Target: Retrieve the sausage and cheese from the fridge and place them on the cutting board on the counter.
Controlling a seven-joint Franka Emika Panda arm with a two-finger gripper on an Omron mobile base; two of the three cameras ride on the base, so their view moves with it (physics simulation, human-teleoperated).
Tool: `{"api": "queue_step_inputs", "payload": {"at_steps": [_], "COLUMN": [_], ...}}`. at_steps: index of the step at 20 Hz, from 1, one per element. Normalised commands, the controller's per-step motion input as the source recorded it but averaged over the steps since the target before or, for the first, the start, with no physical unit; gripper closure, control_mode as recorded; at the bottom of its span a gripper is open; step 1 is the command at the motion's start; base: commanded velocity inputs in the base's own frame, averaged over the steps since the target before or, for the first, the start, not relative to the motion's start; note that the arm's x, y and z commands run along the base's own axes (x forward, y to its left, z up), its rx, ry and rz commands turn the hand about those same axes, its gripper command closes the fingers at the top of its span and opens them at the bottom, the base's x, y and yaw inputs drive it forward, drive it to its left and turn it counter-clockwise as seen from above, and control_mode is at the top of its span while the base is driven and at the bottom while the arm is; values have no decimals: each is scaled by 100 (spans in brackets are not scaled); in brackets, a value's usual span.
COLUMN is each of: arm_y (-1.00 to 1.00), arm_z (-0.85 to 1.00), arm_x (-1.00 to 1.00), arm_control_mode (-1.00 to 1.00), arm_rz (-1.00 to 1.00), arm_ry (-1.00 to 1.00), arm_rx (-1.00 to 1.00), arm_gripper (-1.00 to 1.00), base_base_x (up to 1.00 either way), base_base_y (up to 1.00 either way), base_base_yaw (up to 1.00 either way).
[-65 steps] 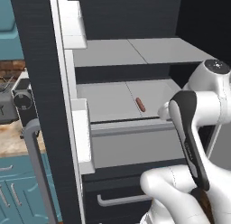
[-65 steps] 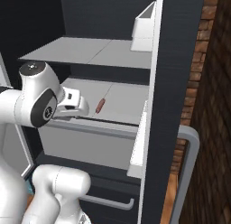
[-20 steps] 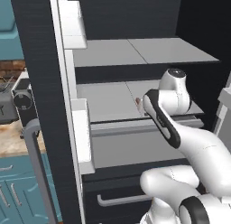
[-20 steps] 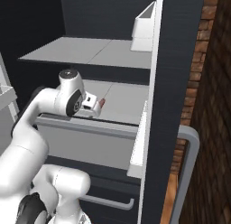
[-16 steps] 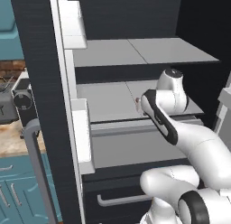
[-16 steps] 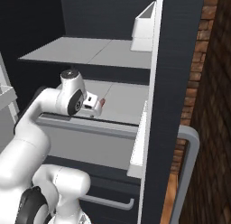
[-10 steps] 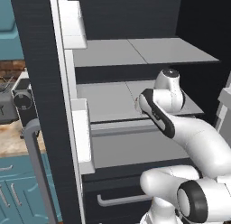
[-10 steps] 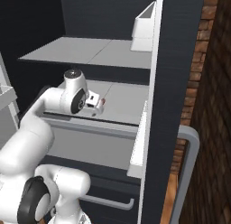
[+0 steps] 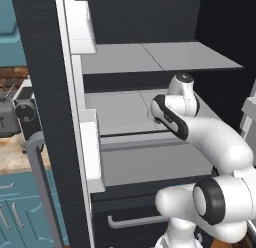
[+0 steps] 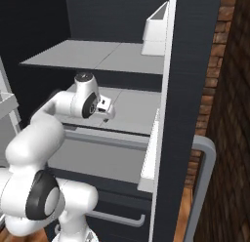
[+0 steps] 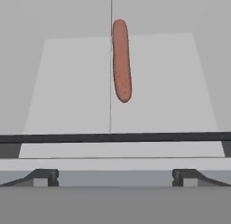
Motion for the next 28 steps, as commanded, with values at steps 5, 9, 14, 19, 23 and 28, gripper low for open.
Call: {"api": "queue_step_inputs", "payload": {"at_steps": [5, 9, 14, 19, 23, 28], "arm_y": [-9, -11, -1, 0, 0, 0], "arm_z": [-24, -33, -23, -14, -9, -2], "arm_x": [31, 40, 38, 35, 34, 32], "arm_control_mode": [-100, -100, -100, -100, -100, -100], "arm_rz": [0, 0, 0, 0, 0, 0], "arm_ry": [0, 0, 0, 0, 0, 0], "arm_rx": [-1, 0, 0, 0, 0, 0], "arm_gripper": [-100, -100, -100, -100, -100, -100], "base_base_x": [0, 0, 0, 0, 0, 0], "base_base_y": [0, 0, 0, 0, 0, 0], "base_base_yaw": [0, 0, 0, 0, 0, 0]}}
